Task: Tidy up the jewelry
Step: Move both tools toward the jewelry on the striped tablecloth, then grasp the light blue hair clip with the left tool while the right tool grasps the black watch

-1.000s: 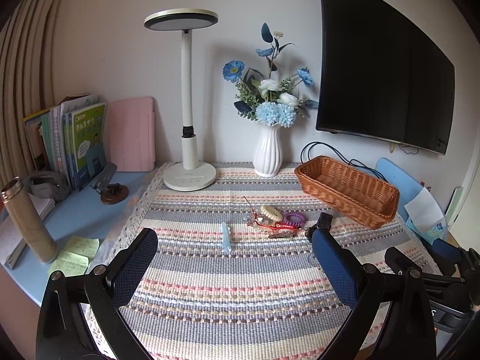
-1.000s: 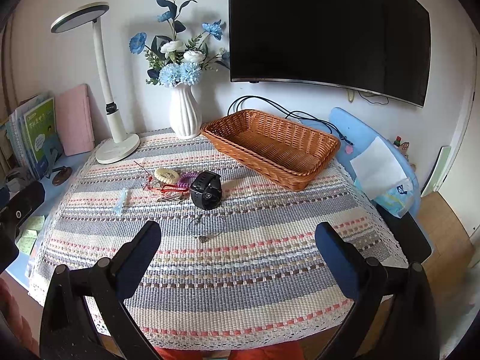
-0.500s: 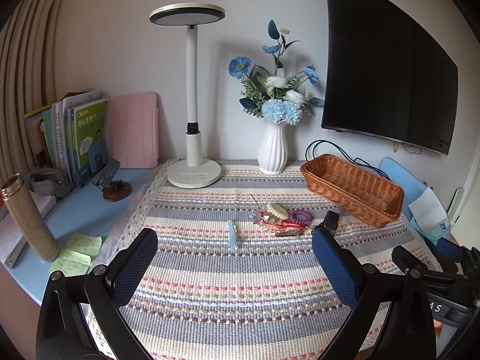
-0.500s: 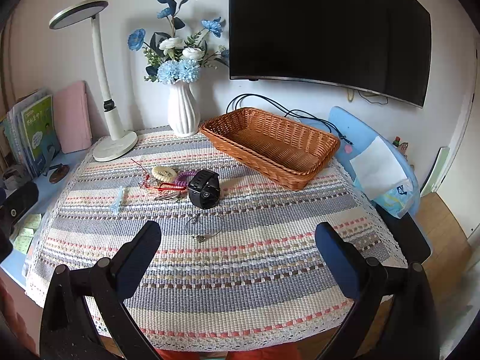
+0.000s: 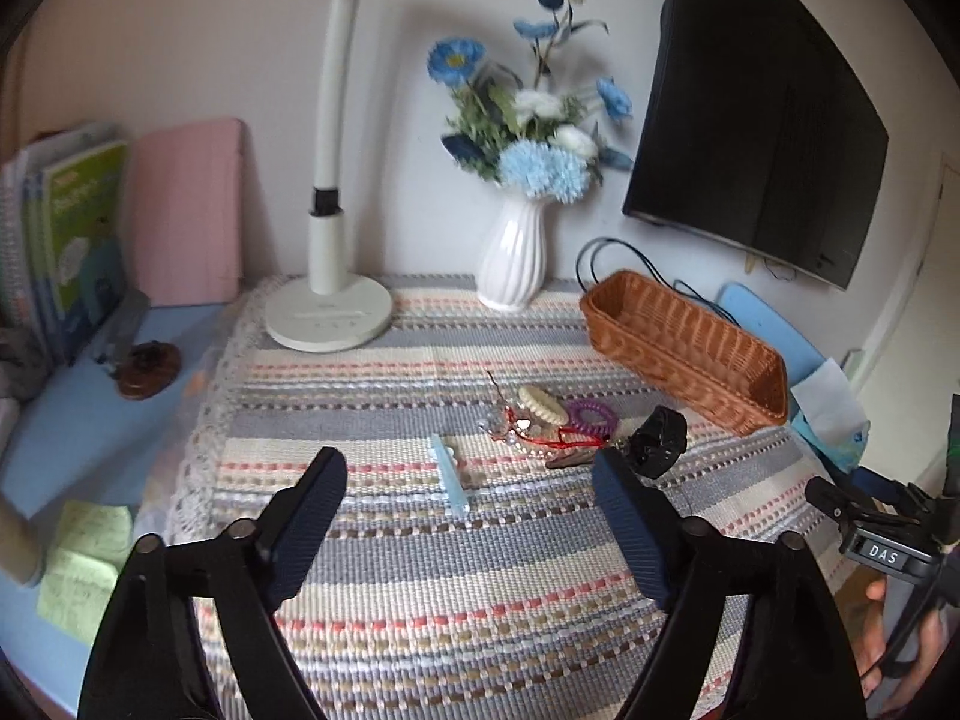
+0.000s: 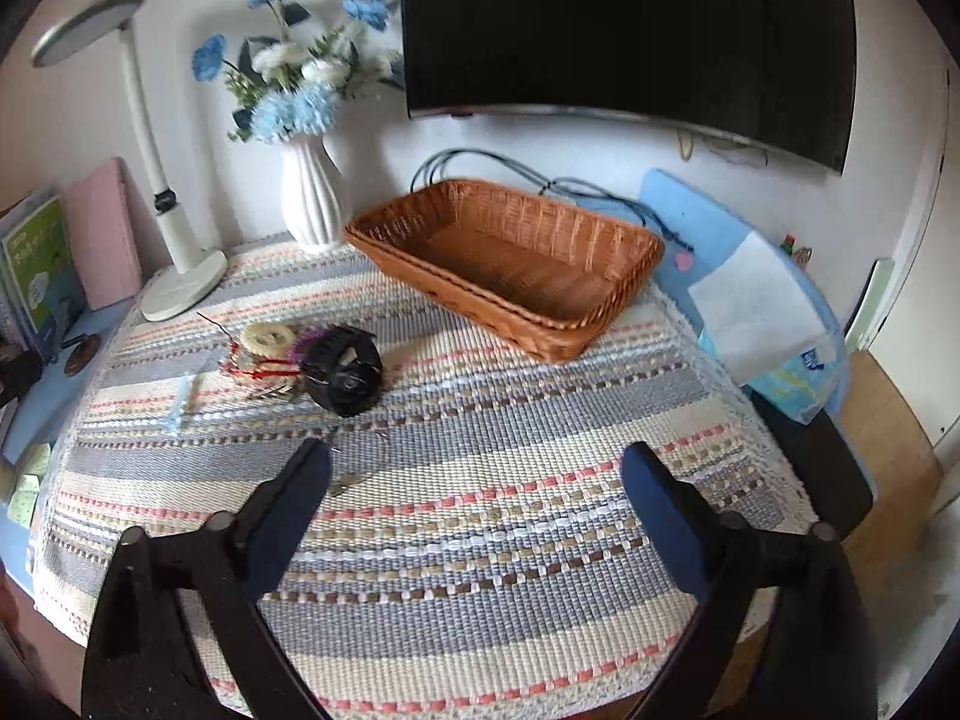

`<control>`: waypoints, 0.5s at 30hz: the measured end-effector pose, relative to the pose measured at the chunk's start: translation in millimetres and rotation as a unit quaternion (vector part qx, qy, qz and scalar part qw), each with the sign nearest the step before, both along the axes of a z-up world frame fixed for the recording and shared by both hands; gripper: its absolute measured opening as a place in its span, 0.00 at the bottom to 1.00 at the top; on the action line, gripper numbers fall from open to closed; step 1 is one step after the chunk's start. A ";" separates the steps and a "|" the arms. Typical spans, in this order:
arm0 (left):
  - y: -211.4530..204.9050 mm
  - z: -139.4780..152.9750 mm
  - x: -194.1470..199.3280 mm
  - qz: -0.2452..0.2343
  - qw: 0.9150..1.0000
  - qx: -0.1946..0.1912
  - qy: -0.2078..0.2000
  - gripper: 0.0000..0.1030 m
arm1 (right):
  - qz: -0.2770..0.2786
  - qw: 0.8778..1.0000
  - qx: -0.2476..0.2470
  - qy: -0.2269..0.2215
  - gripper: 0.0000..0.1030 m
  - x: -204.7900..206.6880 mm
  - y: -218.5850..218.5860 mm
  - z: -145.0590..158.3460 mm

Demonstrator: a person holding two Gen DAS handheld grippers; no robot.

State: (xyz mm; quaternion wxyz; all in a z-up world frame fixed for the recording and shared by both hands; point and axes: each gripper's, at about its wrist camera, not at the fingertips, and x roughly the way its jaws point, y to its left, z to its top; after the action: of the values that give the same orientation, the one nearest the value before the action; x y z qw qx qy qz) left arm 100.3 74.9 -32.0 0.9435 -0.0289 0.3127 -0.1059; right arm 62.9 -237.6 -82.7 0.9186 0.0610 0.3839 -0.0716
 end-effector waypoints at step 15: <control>-26.4 -118.2 82.4 0.037 0.989 0.023 0.141 0.65 | 0.092 0.988 0.117 0.034 0.79 66.6 0.2 -45.9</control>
State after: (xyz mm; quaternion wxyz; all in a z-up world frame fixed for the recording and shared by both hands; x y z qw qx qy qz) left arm 182.7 48.5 -150.2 0.8938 -0.0336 0.4434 -0.0587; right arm 129.6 -237.4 -128.7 0.8941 0.1298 0.4250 0.0560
